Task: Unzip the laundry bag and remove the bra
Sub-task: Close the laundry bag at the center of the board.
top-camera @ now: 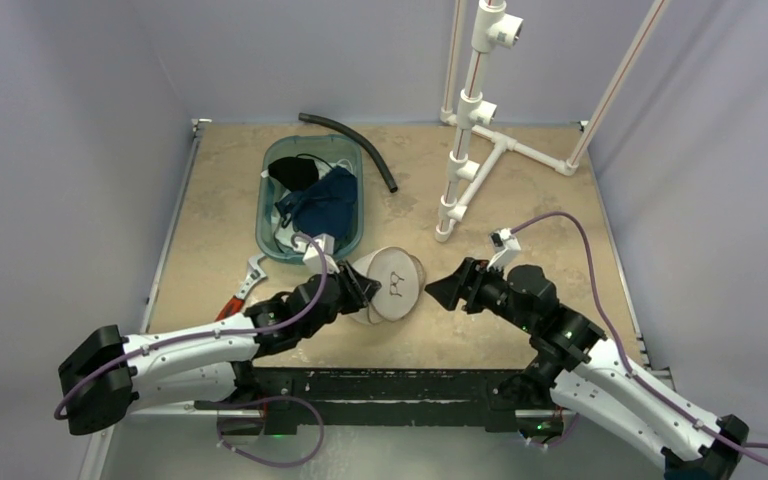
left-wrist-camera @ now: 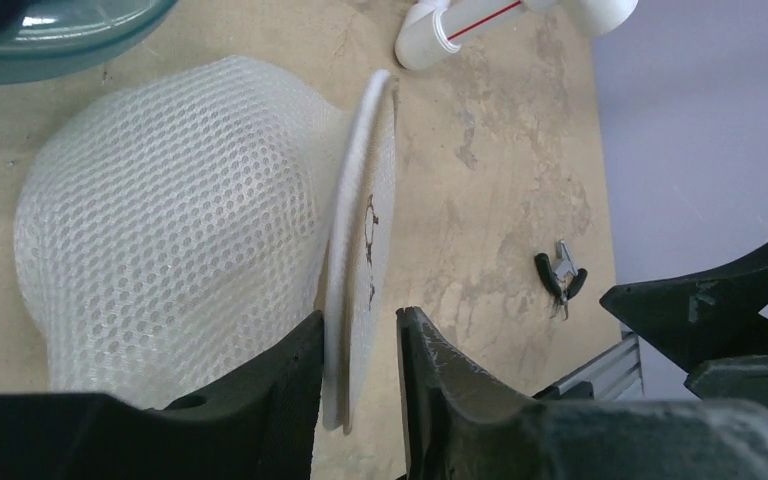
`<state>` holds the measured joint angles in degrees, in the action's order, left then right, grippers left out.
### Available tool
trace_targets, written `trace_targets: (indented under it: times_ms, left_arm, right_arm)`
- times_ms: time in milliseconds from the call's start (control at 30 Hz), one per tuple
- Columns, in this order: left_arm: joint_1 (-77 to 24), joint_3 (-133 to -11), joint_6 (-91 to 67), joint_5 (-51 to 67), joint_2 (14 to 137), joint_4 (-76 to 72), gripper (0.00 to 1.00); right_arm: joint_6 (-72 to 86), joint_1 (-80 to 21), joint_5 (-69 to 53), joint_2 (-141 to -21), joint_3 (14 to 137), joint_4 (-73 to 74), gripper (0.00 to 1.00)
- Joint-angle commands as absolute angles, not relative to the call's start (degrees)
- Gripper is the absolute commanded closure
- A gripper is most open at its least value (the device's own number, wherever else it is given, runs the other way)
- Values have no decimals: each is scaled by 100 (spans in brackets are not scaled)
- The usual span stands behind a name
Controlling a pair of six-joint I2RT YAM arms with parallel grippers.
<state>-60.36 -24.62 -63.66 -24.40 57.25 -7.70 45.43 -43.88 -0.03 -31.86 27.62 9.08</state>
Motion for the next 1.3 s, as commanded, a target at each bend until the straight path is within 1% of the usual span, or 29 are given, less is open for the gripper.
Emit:
trace_targets:
  times_ms: [0, 167, 367, 467, 633, 833, 1000, 1133, 1267]
  left_arm:
    - [-5995, -3041, -6107, -2693, 5698, -52, 66]
    - [-5990, -3367, -5878, -2897, 5756, 683, 63]
    - [-5995, -3890, -5414, -3144, 5423, 1499, 59]
    - [-5999, -4202, -5065, -3128, 5198, 1870, 58]
    - [-6006, -4571, -4646, -2805, 5153, 2440, 57]
    - [-6034, -4062, -4757, -2322, 5244, 2402, 56]
    - [-6078, -3659, -4999, -2226, 5203, 2098, 55]
    - [-6118, -3371, -5131, -2138, 5185, 1730, 54]
    - [-6134, -3250, -5212, -2045, 5444, 1499, 54]
  right_arm:
    - [4432, -4400, -130, -3155, 2710, 598, 27]
    - [4437, -4402, -153, -3219, 2686, 525, 26]
    - [4470, -4404, -190, -3350, 2583, 451, 26]
    - [4503, -4403, -156, -3356, 2479, 404, 26]
    - [4573, -4402, -61, -3302, 2243, 307, 26]
    - [4719, -4406, -133, -3396, 1816, 27, 26]
    - [4949, -4400, -310, -3731, 1559, -579, 27]
    - [5194, -4397, -246, -4216, 1427, -1255, 28]
    - [5389, -4400, 74, -4964, 1518, -1644, 28]
